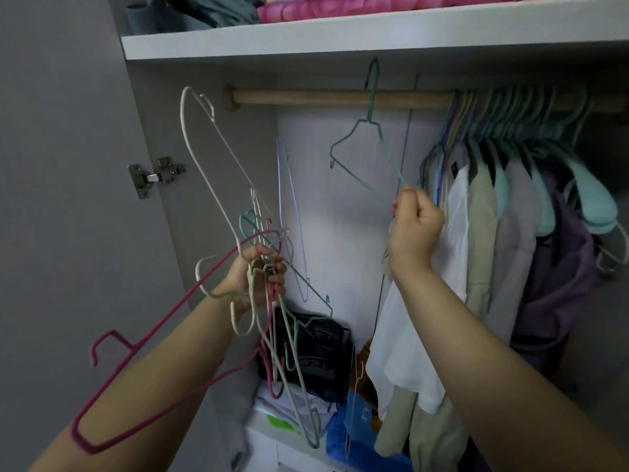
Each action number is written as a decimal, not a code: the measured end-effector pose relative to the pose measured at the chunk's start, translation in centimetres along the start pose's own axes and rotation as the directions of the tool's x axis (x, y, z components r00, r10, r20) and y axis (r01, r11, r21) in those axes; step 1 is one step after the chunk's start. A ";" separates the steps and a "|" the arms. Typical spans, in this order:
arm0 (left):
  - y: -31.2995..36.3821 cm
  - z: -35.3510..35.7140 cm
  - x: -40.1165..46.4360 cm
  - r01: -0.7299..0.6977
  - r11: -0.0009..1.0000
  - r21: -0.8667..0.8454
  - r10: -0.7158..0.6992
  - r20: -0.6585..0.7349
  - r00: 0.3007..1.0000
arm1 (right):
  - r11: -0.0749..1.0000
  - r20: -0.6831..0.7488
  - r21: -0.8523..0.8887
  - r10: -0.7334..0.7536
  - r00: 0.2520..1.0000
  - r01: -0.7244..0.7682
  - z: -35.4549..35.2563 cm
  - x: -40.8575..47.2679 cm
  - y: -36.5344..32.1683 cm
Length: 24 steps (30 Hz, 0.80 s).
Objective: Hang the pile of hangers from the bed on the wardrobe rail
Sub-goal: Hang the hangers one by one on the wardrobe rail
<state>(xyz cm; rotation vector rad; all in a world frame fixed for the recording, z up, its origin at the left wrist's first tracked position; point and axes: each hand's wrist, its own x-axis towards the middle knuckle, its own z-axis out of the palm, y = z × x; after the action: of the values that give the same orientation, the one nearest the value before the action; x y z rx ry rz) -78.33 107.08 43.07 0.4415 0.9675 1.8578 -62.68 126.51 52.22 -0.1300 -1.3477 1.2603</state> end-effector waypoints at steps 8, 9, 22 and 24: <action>0.3 0.9 0.4 -0.012 0.999 0.044 0.011 0.004 1.000 | 0.937 0.065 -0.281 0.235 0.970 -0.208 0.5 3.3 5.0; 0.2 0.7 0.3 -0.010 0.999 0.039 0.010 0.017 1.000 | 0.926 0.037 -0.289 0.264 0.964 -0.242 0.3 3.1 5.5; -0.5 -1.2 -2.3 -0.029 0.998 -0.064 0.035 0.088 0.996 | 0.923 -0.145 -0.366 0.071 0.987 -0.120 -2.0 1.5 7.0; -0.5 -1.5 -2.5 -0.010 0.995 -0.102 0.024 0.135 0.991 | 0.931 -0.099 -0.356 0.050 0.994 -0.083 -2.3 0.2 7.2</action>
<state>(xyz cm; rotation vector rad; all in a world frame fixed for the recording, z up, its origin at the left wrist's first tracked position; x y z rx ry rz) -77.81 104.37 41.99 0.5092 0.7774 1.8572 -65.25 130.88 46.58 -0.4866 -1.4954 1.0381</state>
